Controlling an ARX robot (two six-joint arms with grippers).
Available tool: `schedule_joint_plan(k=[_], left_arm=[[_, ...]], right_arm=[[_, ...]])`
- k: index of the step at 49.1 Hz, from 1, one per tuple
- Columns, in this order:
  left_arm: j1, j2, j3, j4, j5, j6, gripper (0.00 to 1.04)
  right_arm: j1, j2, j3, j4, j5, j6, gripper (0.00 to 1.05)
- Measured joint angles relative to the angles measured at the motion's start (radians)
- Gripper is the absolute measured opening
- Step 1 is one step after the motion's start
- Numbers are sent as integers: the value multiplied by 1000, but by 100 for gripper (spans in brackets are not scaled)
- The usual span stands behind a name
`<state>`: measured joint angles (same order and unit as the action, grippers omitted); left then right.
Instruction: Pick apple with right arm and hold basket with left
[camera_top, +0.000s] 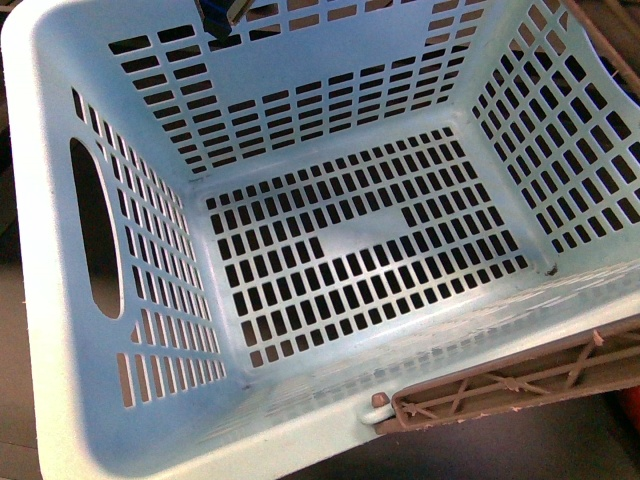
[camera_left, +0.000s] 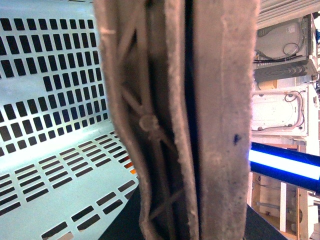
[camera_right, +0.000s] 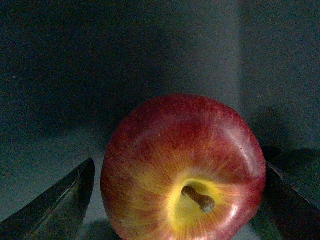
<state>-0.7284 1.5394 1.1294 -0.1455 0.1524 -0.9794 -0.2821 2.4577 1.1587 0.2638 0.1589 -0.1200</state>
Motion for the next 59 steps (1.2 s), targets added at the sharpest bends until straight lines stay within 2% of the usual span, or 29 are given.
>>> schedule_joint_plan(k=[11,19,37,48,59], left_arm=[[0,0,0,0,0,0,17],[0,0,0,0,0,0,17],[0,0,0,0,0,0,17],[0,0,0,0,0,0,17],[0,0,0,0,-1,0,17]], right_arm=[[-7,37,24,-15,-10,27,96],[-15,40,24,-11,-17,38,80],[-34,-19,-66,40,-46,36,79],[-36,-301,-217,65,-143,-5,79],[-24,-671,-325,-8,-223,-31,79]])
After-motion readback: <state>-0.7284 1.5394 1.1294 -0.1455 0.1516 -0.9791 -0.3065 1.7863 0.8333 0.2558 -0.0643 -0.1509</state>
